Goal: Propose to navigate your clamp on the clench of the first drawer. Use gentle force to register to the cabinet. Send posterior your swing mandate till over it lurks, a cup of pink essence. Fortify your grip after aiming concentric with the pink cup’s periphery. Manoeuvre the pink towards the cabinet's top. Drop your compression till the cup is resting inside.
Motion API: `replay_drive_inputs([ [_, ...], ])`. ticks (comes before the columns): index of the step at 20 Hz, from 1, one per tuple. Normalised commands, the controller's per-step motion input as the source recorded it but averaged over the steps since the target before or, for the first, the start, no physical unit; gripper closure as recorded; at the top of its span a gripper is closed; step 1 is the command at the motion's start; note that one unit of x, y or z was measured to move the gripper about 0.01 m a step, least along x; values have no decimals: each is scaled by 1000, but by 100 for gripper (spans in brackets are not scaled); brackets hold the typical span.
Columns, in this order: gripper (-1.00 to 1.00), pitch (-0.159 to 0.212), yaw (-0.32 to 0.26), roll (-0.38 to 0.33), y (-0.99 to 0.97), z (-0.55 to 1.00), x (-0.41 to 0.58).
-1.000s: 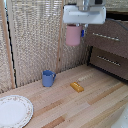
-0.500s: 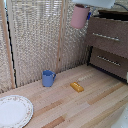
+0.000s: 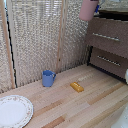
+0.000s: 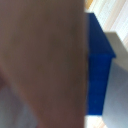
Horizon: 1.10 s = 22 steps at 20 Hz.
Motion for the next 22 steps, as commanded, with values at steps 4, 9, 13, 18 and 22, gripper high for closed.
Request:
replay_drive_inputs([
  [4,100,123,-68,-3,-723,839,337],
  [9,100,127,-88,0,-715,871,368],
  [13,100,259,-91,0,-727,523,69],
  [18,100,316,-101,0,-758,334,0],
  [22,100,332,-97,0,-740,264,0],
])
